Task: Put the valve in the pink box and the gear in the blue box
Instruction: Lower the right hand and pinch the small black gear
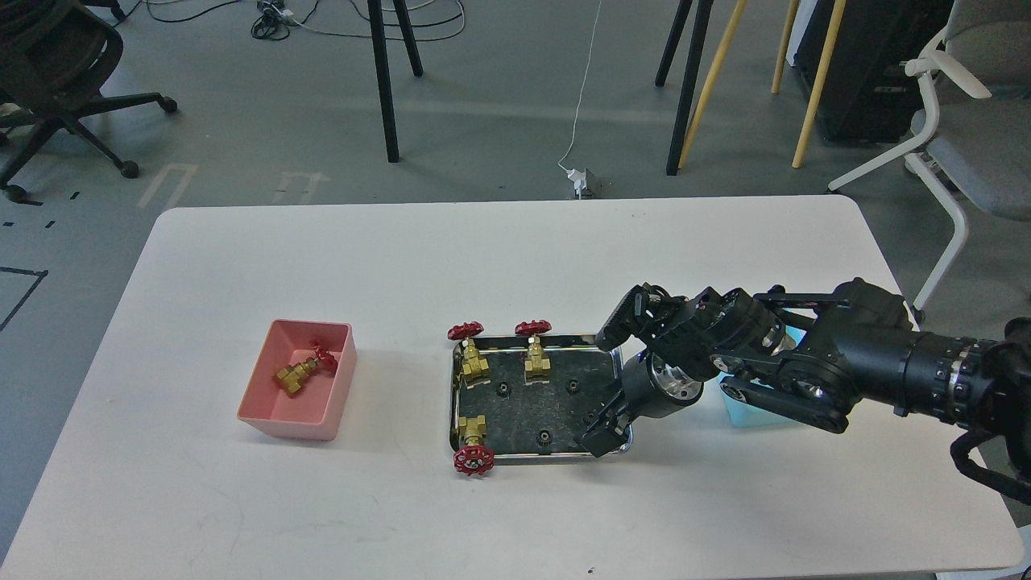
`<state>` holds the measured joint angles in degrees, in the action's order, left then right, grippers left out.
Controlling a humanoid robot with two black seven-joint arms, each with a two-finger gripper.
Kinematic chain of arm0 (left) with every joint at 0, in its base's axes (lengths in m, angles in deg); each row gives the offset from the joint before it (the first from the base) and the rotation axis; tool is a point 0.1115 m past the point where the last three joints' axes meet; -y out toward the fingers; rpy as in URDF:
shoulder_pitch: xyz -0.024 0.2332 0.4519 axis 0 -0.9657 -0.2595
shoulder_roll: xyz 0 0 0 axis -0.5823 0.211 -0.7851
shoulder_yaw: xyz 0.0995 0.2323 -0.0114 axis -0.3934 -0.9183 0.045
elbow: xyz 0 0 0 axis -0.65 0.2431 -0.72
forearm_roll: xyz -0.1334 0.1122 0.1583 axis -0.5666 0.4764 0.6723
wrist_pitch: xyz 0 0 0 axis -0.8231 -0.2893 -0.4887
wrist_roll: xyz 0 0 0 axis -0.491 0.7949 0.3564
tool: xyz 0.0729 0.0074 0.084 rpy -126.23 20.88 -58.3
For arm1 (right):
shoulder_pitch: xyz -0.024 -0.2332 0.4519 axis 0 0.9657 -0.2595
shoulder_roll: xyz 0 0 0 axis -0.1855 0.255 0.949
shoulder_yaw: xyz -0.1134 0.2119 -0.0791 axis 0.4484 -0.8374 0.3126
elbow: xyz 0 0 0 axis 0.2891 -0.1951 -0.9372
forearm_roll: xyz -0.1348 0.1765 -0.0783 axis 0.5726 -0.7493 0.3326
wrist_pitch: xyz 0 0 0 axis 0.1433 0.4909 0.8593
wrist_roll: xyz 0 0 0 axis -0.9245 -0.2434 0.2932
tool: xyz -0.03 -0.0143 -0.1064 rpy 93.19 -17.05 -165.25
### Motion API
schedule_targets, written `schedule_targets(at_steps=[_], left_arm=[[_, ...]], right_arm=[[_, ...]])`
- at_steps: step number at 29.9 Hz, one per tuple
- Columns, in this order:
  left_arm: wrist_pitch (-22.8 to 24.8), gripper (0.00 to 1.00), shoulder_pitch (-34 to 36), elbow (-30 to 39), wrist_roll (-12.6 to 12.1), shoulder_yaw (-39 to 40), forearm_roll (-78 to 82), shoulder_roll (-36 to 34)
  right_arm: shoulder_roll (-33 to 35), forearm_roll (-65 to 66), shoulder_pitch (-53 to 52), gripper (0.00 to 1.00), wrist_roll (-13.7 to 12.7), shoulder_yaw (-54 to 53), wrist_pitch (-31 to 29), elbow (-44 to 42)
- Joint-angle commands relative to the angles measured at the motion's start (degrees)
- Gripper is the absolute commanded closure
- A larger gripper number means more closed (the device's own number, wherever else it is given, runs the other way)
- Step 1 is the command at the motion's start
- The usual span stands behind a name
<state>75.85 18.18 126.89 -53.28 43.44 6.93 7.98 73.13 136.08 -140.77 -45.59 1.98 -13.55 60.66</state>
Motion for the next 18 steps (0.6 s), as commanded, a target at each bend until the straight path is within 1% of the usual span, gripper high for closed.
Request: schedule_targets(at_steps=[1,3,5,7,15,18], left_arm=[[0.1,0.02,0.2,0.0,0.0,-0.1,0.0,0.0],[0.0,0.02,0.2,0.0,0.0,-0.1,0.0,0.0],[0.0,0.02,0.2,0.0,0.0,-0.1,0.0,0.0],[0.0,0.02,0.2,0.0,0.0,-0.1,0.0,0.0],[0.0,0.02,0.2,-0.1,0.0,-0.1,0.0,-0.1],[0.1,0.02,0.2,-0.2,0.0,-0.1,-0.1,-0.1]], right_arm=[[-1.1,0.0,0.1,0.03,0.0,0.1,0.0,-1.3],[-1.8,0.0,0.3,0.05,0.2,0.2,0.0,-2.0],[-2.8,0.5,0.6,0.11,0.4,0.7,0.0,-3.0],[-3.4,1.1,0.6,0.14,0.4,1.8,0.0,-3.4],[-4.7,2.6,0.6,0.18,0.4,3.0,0.0,-5.1],[-5.2,2.8,0.2,0.22,0.4,2.9,0.0,-5.4]])
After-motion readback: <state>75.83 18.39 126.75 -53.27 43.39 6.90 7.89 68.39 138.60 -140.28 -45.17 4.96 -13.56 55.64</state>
